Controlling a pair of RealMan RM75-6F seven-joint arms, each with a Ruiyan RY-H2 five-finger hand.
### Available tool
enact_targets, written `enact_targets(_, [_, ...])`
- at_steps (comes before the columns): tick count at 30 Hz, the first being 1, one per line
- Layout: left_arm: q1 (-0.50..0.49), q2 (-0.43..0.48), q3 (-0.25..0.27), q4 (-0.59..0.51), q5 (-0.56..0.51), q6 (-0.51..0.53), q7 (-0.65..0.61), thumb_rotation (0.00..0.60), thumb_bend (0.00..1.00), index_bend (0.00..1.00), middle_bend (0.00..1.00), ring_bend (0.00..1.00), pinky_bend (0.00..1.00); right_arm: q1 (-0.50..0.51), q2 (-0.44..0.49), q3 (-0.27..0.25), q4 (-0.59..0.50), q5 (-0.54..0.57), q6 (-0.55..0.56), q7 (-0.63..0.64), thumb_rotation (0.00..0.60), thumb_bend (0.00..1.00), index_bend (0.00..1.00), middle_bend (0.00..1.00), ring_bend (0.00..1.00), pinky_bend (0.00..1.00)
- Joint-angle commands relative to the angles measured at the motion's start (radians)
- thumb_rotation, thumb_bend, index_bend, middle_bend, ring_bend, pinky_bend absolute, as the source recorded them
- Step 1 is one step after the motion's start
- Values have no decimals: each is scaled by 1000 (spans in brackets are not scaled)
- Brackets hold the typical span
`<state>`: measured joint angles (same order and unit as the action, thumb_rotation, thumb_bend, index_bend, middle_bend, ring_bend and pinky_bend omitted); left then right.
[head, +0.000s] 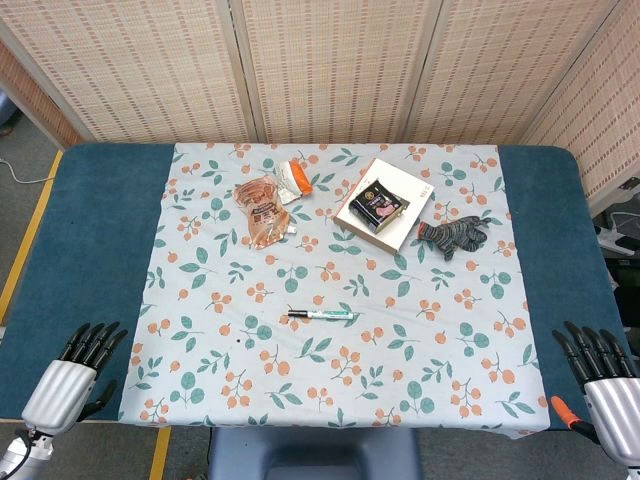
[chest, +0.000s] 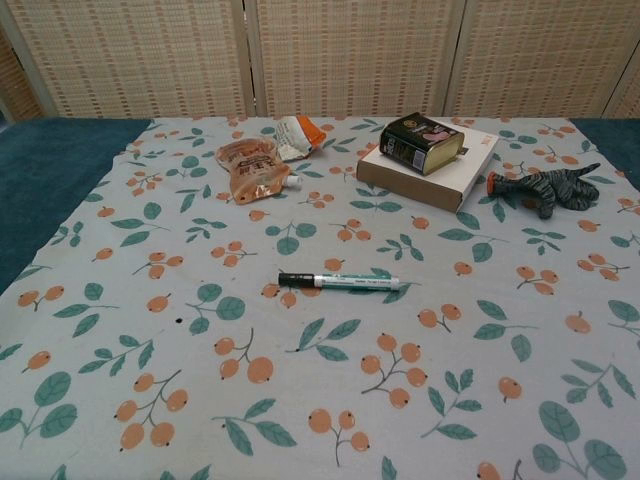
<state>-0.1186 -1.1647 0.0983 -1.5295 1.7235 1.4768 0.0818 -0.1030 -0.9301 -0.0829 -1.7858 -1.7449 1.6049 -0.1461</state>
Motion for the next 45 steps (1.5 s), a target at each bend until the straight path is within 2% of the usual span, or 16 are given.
enact_targets(1, [0, 0, -1, -1, -4, -4, 2, 600, 433, 0, 0, 0, 43, 2, 2, -1, -1, -7, 2, 5, 600, 135, 0, 0, 0, 0])
enact_targets(8, [-1, -4, 0, -1, -6, -11, 11, 600, 434, 0, 0, 0, 43, 28, -44, 16, 2, -23, -15, 16, 600, 135, 0, 0, 0, 0])
enact_targets(11, [-9, -12, -4, 5, -12, -27, 16, 600, 434, 0, 0, 0, 43, 85, -97, 47, -39, -21, -94, -74, 600, 135, 0, 0, 0, 0])
enact_targets(14, [-17, -19, -11, 10, -21, -40, 24, 600, 434, 0, 0, 0, 43, 157, -169, 101, -95, 15, -195, -216, 600, 135, 0, 0, 0, 0])
enact_targets(17, [-18, -20, -19, 13, -33, -41, 25, 600, 434, 0, 0, 0, 43, 241, -263, 163, -133, 119, -324, -358, 600, 137, 22, 17, 0, 0])
enact_targets(20, [-19, -19, -24, 17, -47, -45, 22, 600, 434, 0, 0, 0, 43, 328, -374, 221, -132, 243, -434, -487, 600, 148, 113, 97, 0, 0])
enact_targets(24, [-23, -22, -33, 24, -66, -56, 23, 600, 434, 0, 0, 0, 43, 438, -548, 281, -63, 416, -522, -655, 600, 164, 197, 168, 0, 0])
enact_targets(30, [-33, -25, -45, 33, -93, -77, 17, 600, 433, 0, 0, 0, 42, 573, -759, 328, 80, 594, -555, -819, 600, 186, 260, 214, 0, 0])
enact_targets(38, [-38, -26, -56, 39, -126, -94, 9, 600, 433, 0, 0, 0, 43, 706, -948, 368, 297, 729, -565, -878, 600, 211, 315, 255, 0, 0])
enact_targets(45, [-43, -27, -64, 41, -151, -108, 8, 600, 434, 0, 0, 0, 43, 783, -1043, 365, 426, 751, -573, -859, 600, 229, 364, 292, 20, 0])
